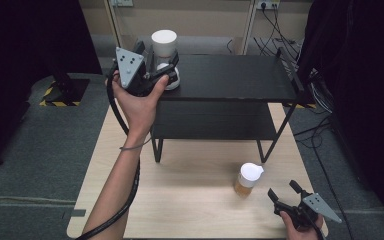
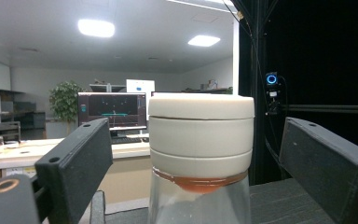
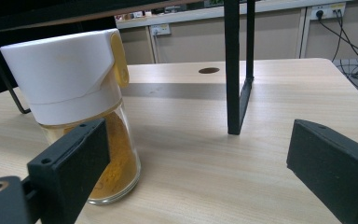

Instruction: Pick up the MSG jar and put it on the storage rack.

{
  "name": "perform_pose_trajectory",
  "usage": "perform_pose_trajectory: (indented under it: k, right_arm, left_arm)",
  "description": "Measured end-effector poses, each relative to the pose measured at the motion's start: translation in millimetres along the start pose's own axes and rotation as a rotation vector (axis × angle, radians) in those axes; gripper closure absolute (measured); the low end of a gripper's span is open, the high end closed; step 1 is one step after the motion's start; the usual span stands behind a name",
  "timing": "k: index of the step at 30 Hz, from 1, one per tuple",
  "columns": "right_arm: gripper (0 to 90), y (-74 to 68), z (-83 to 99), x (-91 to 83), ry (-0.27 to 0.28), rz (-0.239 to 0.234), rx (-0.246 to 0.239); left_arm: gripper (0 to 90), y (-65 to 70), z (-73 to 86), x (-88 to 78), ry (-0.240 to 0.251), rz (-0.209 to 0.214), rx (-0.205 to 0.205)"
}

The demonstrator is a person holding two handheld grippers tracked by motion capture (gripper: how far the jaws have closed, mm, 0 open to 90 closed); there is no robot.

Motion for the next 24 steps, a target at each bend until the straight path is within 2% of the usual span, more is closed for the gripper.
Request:
perform_pose_trajectory:
  k: [17,24]
  right_arm:
    - [6.1,-0.5,-0.1,0.2,-0.001,0.002,0.000]
    - [6.1,-0.4,0.0,0.2,0.000,0.002,0.001]
  left_arm:
    - [8.8,7.4,18.5,-26.8,0.018,0.031,0.042]
    - [8.8,10.6,28.2,-38.9,0.019,0.057,0.059]
Point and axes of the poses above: each handheld gripper's, and its own axes: x roughly forward along the jaws, z roughly out of its underside, y roughly to its right, the point moved 7 cm from there along x, roughly forward along the jaws, and after that the axes turned 7 degrees about x, right-handed, at the moved point
